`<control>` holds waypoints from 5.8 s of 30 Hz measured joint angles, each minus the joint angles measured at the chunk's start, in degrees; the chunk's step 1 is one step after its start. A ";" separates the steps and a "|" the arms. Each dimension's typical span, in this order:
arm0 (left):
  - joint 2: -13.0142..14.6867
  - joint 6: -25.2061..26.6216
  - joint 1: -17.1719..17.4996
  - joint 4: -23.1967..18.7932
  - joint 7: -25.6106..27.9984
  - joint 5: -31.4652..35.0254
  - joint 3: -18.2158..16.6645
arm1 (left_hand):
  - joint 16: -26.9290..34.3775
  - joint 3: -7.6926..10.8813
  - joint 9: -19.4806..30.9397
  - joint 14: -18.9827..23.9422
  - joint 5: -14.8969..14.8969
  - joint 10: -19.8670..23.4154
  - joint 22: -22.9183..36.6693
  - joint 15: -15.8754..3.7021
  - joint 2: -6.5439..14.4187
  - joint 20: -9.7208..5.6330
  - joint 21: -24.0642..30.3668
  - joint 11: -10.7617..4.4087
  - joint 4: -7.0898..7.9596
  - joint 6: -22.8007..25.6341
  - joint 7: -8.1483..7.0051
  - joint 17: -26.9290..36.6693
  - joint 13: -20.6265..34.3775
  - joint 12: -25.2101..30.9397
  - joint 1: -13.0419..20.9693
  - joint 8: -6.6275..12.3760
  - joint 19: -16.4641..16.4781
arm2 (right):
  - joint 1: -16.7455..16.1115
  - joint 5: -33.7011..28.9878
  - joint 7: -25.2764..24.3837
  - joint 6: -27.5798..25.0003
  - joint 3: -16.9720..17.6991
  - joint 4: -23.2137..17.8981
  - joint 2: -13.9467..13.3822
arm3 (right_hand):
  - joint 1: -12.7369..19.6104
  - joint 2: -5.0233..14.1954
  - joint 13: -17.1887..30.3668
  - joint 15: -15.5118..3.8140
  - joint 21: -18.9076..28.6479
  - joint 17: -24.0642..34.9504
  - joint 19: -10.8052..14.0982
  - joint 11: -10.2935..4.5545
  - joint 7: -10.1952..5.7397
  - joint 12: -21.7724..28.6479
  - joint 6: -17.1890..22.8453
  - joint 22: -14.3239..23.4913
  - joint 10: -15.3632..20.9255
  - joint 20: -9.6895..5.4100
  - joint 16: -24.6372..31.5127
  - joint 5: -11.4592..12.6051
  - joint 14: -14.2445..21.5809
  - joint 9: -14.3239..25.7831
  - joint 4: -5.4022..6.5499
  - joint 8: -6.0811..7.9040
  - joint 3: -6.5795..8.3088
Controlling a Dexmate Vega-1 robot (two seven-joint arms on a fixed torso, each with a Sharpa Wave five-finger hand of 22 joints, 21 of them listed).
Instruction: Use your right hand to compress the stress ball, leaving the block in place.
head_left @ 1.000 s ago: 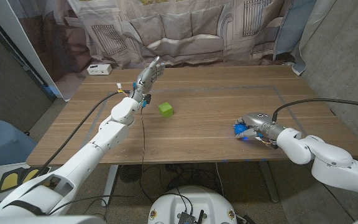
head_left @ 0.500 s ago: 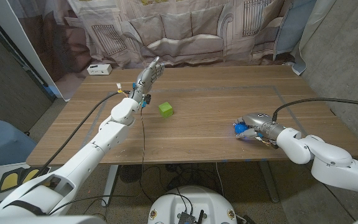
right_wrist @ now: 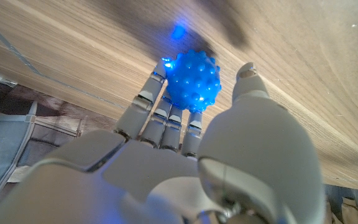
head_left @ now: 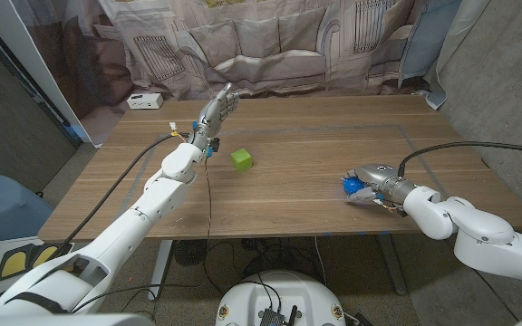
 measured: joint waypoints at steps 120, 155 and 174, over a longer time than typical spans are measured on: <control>-0.69 0.24 -1.72 2.72 0.56 0.89 0.41 | 0.00 0.31 0.00 0.00 0.00 -0.21 -0.13 0.00 0.30 -0.20 0.00 0.21 -0.30 0.00 0.00 0.00 0.00 0.00 -0.30 0.00 0.21 | 4.50 22.25 -20.91 28.74 7.84 20.24 18.30 | -14.79 5.13 -0.57 5.31 -3.16 -6.35 -15.25 6.00 7.59 0.91 -13.66 -0.31 -14.16 2.97 1.45 0.54 -16.70 -0.81 3.06 1.30 0.89; -1.61 1.00 -1.35 0.61 2.78 2.61 1.54 | 0.00 -0.11 0.00 0.00 0.00 -0.52 -0.12 0.00 -0.31 -0.51 0.00 0.51 -0.71 -0.52 0.52 0.00 0.00 -0.23 -0.91 0.00 -0.11 | 18.09 42.39 -6.56 51.87 5.37 43.47 29.92 | -19.84 2.78 -1.09 4.20 -3.32 -7.15 -19.13 5.47 6.54 0.91 -11.40 -0.29 -12.80 2.97 2.02 0.09 -16.61 -0.80 3.51 1.33 -0.76; 0.16 -1.51 1.80 -1.84 0.85 0.90 0.03 | 0.00 -0.11 0.00 0.00 0.00 -0.52 -0.12 0.00 -0.31 -0.51 0.00 0.51 -0.71 -0.67 0.37 0.00 0.00 -0.22 -0.91 0.00 -0.11 | 22.07 58.29 4.37 53.95 5.10 50.89 36.73 | -23.09 1.49 -1.09 3.88 -3.33 -7.68 -22.96 4.95 5.09 0.43 -11.85 -0.29 -13.56 3.11 1.45 0.09 -19.01 -1.09 3.86 0.65 -1.99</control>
